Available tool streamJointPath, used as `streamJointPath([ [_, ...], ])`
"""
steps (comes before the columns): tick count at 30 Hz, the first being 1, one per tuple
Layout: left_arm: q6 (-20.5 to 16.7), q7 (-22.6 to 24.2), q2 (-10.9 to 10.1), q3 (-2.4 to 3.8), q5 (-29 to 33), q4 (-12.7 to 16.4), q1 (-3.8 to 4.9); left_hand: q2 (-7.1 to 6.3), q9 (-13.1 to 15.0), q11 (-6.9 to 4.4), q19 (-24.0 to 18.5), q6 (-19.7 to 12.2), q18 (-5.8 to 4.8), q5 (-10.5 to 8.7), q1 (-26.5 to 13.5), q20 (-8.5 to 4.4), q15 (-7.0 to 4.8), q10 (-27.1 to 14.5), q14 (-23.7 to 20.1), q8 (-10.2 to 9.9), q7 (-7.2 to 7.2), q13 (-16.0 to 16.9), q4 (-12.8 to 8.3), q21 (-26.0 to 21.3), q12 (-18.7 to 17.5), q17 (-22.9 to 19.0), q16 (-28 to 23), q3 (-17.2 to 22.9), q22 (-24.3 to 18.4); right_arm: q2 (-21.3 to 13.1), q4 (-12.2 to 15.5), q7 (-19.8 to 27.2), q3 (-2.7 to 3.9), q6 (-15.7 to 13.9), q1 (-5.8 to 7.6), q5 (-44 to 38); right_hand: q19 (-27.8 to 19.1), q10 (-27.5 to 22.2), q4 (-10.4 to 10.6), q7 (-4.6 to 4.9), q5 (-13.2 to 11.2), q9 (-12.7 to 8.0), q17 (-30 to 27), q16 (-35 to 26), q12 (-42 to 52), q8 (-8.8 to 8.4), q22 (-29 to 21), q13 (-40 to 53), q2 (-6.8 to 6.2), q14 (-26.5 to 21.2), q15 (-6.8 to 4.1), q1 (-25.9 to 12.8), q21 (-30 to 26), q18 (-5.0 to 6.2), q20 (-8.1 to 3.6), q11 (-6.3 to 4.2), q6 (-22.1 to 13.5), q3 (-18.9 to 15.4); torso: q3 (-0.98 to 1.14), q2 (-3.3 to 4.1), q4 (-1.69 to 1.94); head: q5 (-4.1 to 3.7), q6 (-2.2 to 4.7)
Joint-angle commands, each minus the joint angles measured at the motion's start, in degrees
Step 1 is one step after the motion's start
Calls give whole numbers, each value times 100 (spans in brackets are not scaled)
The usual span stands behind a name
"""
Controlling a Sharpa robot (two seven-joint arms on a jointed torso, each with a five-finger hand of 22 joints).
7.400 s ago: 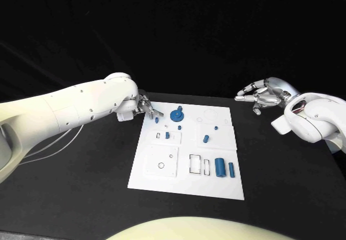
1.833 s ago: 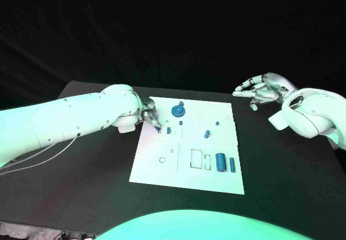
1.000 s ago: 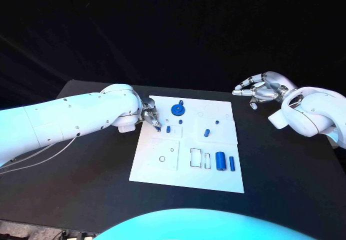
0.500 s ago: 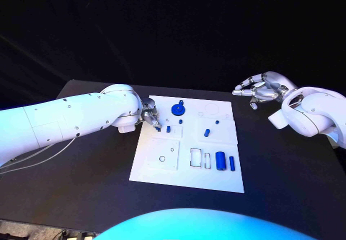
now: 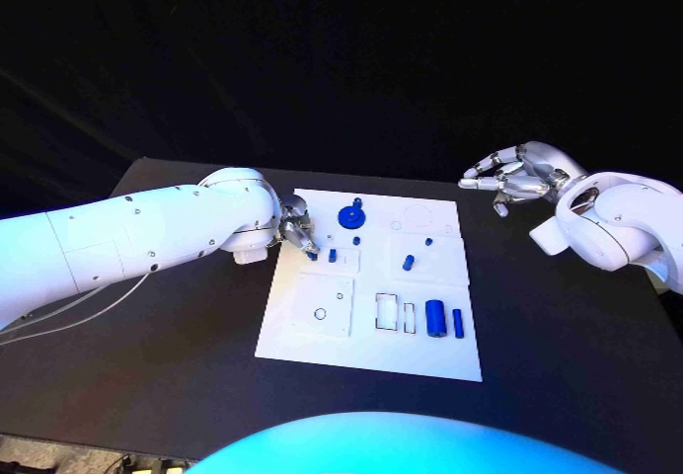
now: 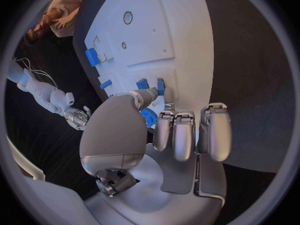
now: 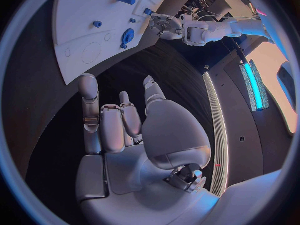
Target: Assemble the parts on the task board
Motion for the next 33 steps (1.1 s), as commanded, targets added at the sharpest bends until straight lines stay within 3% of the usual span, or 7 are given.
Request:
streamJointPath([
  [1, -4, -16, 3, -2, -12, 21, -7, -12, 13, -52, 187, 183, -46, 17, -58, -39, -36, 172, 593, 33, -230, 751, -591, 41, 36, 1510, 14, 617, 944, -1, 3, 31, 1, 37, -3, -9, -23, -10, -4, -2, 40, 9, 5, 4, 2, 21, 6, 9, 49, 111, 12, 15, -18, 43, 5, 11, -57, -34, 0, 1, 1, 2, -3],
  [20, 121, -34, -7, -5, -14, 44, -11, -82, 33, -82, 218, 230, -59, 17, -111, -60, -62, 161, 593, 68, -266, 700, -597, 74, 9, 1510, 14, 570, 984, -9, 9, 33, 1, 52, -3, -9, -23, -10, -4, -2, 40, 9, 5, 4, 2, 21, 6, 9, 49, 111, 12, 15, -18, 43, 5, 11, -57, -34, -1, 0, -1, -5, -21],
  [33, 143, -49, -13, -5, 46, 38, -12, -125, 49, -142, 245, 323, -69, 16, -254, -97, -110, 174, 593, 106, -339, 681, -514, 101, -2, 1510, 14, 331, 1018, -2, -1, 37, 1, 56, -8, -9, -24, -2, 0, -2, 46, 9, 8, 3, 10, 30, 2, 16, 54, 112, 12, 11, -26, 44, 6, 10, -56, -42, 1, 2, -4, 2, -38],
])
